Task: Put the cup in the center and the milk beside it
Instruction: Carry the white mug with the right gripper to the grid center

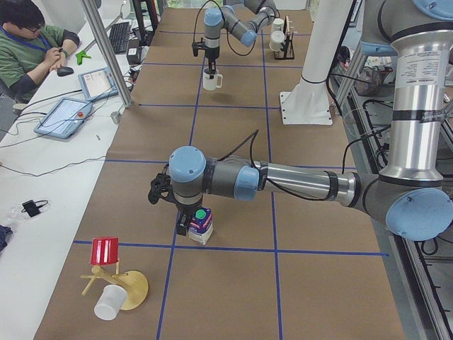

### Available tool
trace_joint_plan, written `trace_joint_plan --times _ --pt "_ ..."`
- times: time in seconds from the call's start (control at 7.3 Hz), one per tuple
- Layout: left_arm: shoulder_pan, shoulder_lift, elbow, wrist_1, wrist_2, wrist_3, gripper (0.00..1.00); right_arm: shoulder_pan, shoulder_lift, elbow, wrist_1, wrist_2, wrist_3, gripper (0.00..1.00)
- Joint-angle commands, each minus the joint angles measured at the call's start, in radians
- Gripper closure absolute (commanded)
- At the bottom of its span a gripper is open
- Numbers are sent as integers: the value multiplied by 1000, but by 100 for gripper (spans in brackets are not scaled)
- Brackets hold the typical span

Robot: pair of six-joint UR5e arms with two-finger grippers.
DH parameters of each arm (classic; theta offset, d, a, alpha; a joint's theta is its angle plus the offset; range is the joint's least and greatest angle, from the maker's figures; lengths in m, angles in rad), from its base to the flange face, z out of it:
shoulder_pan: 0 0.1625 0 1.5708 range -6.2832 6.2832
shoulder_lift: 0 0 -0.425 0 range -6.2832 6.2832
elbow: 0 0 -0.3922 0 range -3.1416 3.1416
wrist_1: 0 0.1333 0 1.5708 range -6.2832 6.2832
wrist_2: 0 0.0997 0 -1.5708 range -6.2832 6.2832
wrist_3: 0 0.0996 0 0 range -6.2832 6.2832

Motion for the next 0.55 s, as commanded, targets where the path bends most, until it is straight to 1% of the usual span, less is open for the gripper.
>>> trace_joint_plan --times 0.0,0.41 --pt "0 1 3 1 0 0 1 -57 115 -150 -17 -9 21 100" --pt "2 -1 3 -1 0 0 1 -69 126 -196 -16 -9 18 100"
